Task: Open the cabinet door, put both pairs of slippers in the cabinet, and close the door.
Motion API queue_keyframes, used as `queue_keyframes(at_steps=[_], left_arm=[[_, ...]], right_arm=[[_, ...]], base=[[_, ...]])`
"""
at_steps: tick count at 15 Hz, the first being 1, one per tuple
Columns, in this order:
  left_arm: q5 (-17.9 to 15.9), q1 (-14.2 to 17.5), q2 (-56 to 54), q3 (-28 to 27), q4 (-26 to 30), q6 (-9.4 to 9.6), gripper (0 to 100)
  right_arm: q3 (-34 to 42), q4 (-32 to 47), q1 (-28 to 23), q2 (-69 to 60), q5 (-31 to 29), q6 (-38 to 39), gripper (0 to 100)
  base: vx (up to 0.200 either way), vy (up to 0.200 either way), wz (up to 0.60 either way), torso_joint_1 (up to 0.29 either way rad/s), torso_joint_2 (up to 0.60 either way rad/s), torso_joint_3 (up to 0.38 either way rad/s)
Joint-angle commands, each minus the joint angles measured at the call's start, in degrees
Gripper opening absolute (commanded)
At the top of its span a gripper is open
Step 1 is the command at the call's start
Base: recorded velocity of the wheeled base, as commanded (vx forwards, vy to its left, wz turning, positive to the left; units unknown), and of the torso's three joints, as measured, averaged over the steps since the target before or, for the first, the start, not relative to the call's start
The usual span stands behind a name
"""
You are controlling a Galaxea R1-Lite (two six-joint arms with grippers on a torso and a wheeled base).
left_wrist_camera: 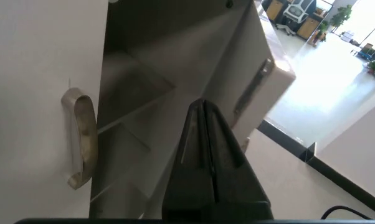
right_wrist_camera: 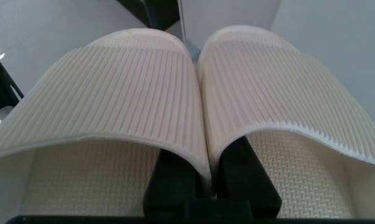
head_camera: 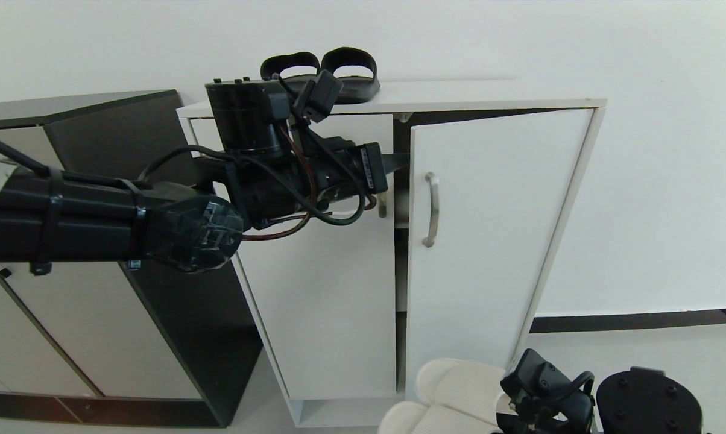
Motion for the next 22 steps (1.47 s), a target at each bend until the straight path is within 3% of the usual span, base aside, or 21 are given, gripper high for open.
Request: queue_keyframes(at_steps=[1,4,6,11,12,17,19,20,22], left_arm=[[0.0,-0.1,0.6,-0.5,0.0,-0.1,0],[0.0,-0.2,1.3,-2.0,0.9,-0.1,0],[1.9,-1.3,1.6,-2.4,2.2,0.34,0],[3.5,-7.9,-2.2,2.1,1.6,2.54,0],[4.7,-10.4,-3.5,2.9,1.4,2.63,0],[5.4,-10.7,-4.5,4.4,0.3,2.72,0],[11.4,-10.3,-6.5,9.3,-5.2,3.07,0],[14.9,-10.1,-8.3,12.2,-7.6,4.12,0],[25.4,-6.5,-15.8,19.4,-7.8,6.5,0]], right_arm=[[-0.1,-0.1,0.4,0.4,0.0,0.0,0],[-0.1,-0.1,0.7,0.8,-0.2,0.0,0],[-0.2,-0.2,1.1,1.4,-0.4,0.0,0],[0.1,-0.2,2.5,1.5,-0.4,0.0,0],[0.0,-0.2,2.8,1.6,-0.4,0.0,0],[-0.1,-0.3,2.6,1.5,-0.4,0.4,0],[-0.6,-0.3,1.4,1.8,-0.4,0.6,0],[-1.3,-0.3,0.4,2.5,-0.6,0.6,0],[-4.2,-0.5,-3.2,4.1,-2.6,1.1,0]], base=[[0.0,0.0,0.0,0.0,0.0,0.0],[-0.133,0.0,0.0,0.002,0.0,0.002],[-0.2,0.0,0.0,0.0,0.01,0.002],[-0.2,0.0,0.0,0.001,0.0,0.001],[-0.2,0.0,0.0,-0.002,0.01,0.002],[-0.2,0.0,0.0,0.0,0.0,0.0],[0.0,0.0,0.0,0.0,0.0,0.0],[0.0,0.0,0.0,0.0,0.0,0.0],[0.0,0.0,0.0,0.0,0.0,0.0]])
